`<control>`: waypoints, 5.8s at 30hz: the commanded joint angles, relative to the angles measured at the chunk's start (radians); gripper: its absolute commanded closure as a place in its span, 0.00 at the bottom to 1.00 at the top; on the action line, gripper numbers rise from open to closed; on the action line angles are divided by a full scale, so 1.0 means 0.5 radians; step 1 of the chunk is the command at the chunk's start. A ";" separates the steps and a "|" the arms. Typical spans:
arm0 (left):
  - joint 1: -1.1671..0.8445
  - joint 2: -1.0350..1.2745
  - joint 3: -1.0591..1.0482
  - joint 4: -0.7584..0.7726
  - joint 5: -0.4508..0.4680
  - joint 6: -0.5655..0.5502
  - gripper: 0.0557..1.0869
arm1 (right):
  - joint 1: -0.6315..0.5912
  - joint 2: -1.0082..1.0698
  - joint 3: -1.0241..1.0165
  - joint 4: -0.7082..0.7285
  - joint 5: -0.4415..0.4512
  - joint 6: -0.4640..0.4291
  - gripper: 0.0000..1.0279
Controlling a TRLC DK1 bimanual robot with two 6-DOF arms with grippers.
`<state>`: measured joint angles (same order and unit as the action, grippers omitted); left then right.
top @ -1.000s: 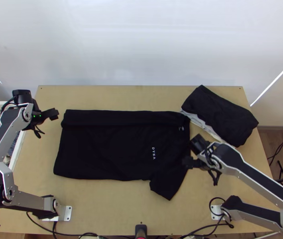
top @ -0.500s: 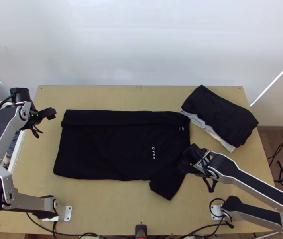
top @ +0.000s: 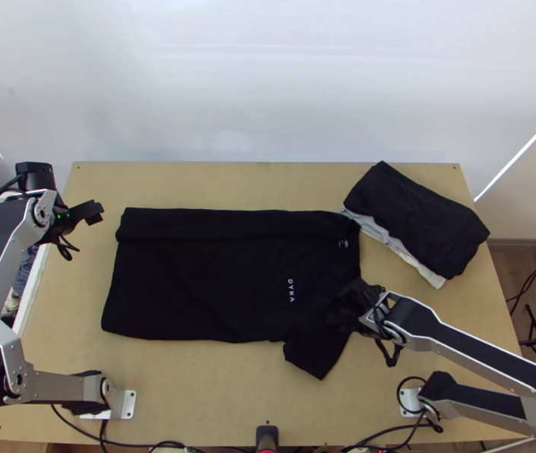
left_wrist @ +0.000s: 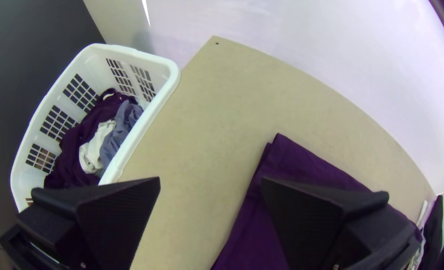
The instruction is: Fold the t-shirt
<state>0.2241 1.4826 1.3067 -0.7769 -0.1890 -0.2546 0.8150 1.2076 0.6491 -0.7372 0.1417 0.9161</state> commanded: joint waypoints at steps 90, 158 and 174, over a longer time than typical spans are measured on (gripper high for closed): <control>0.260 -0.127 -0.472 -0.391 1.032 1.497 0.96 | -0.464 0.162 0.849 -0.207 0.069 -0.286 0.97; 0.300 0.357 -0.018 0.293 1.286 0.739 0.06 | -0.633 0.641 1.653 0.072 0.560 -0.562 0.04; 0.469 0.802 -0.144 0.489 1.848 0.948 0.06 | -0.746 0.601 1.730 -0.265 0.039 -0.488 0.04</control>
<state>0.4316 1.8095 1.2507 -0.5831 0.6827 0.1818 0.4725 1.5192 1.4944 -0.8272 0.2638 0.6510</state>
